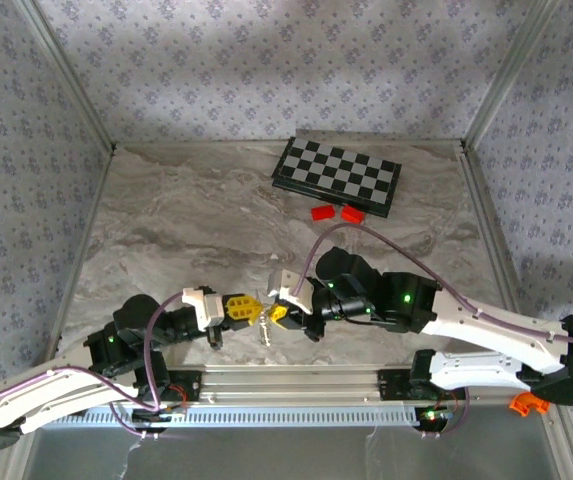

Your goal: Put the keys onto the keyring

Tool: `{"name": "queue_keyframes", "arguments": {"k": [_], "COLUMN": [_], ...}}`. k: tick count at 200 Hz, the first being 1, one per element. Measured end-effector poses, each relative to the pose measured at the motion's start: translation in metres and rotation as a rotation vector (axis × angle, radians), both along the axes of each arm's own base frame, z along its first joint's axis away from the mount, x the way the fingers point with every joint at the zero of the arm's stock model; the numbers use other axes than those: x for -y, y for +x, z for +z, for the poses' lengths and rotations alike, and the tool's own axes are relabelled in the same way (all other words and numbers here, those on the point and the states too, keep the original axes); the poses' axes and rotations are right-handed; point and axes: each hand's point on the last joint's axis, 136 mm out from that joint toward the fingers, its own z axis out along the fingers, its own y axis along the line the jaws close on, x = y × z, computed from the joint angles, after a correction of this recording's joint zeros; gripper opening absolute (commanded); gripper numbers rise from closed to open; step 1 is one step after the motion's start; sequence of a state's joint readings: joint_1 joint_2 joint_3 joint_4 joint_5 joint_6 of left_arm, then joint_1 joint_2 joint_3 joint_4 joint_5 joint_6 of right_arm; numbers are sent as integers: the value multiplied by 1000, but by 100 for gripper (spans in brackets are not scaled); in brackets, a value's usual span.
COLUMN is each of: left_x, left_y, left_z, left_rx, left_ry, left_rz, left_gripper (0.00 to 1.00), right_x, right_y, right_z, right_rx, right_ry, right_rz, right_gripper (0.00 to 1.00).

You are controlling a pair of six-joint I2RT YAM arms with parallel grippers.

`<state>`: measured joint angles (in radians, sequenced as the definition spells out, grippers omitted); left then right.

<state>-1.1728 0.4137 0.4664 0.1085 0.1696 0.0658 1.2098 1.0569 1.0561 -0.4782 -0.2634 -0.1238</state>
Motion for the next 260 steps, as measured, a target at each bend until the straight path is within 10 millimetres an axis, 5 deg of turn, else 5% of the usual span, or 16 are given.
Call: {"name": "queue_keyframes", "arguments": {"k": [42,77,146,260], "left_x": [-1,0,9,20], "left_y": [0,0,-7,-14], "left_z": [2,2,-6,-4], "left_rx": [3,3,-13,-30], "left_ry": [-8,-8,20,11], "left_rz": [2,-2,-61,-125], "left_gripper": [0,0,0,0], "right_x": [9,20,23,17], "right_y": [1,6,2,-12], "right_z": [-6,12,45,39], "right_rx": [5,45,86,70], "right_ry": [-36,13,162,189], "right_rz": [-14,-59,-44,45], "right_gripper": [40,52,47,27]}}
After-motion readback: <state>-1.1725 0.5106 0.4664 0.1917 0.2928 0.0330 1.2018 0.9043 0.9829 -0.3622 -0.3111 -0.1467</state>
